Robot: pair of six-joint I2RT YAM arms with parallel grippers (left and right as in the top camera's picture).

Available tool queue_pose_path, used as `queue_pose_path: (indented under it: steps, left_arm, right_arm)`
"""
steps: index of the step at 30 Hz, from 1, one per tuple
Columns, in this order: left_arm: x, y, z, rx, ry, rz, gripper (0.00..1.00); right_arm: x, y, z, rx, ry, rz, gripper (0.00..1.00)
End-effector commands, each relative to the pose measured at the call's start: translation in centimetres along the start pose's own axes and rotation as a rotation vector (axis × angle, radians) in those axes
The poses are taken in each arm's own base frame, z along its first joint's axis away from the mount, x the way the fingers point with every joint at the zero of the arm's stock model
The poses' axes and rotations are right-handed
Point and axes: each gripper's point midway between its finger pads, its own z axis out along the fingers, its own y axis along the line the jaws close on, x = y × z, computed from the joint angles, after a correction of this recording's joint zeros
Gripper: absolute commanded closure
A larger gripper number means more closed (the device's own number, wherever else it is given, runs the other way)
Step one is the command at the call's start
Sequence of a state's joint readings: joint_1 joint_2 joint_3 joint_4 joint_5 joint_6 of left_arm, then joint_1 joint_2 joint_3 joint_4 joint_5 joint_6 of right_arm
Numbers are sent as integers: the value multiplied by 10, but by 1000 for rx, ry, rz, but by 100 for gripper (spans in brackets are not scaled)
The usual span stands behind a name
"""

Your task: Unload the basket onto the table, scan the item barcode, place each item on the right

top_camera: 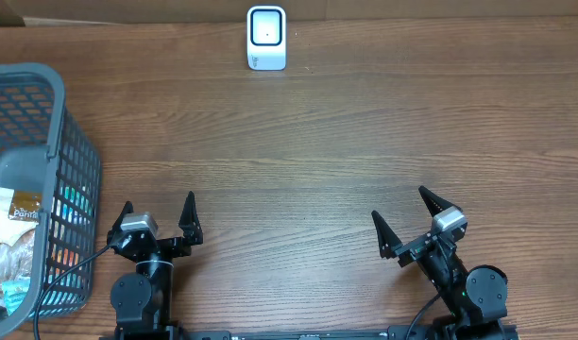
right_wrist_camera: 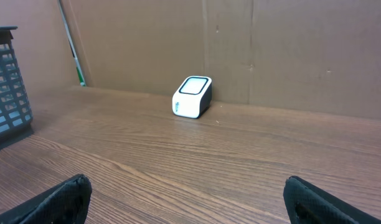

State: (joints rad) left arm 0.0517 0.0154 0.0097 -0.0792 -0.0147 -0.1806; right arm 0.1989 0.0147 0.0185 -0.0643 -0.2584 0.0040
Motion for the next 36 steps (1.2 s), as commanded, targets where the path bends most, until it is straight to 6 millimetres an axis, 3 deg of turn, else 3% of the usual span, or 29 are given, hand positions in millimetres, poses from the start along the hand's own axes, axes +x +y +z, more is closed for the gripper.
queue_pose_path:
  steps: [1, 30, 36]
  left_arm:
    - [0, -2, 0, 12, -7, 1, 0]
    - [-3, 4, 0, -24, -20, -4, 0]
    - [-8, -26, -4, 141, -5, -9, 0]
  right_arm:
    - [1, 0, 0, -2, -6, 2, 0]
    - [1, 0, 0, -2, -6, 2, 0]
    - [1, 0, 0, -2, -6, 2, 0]
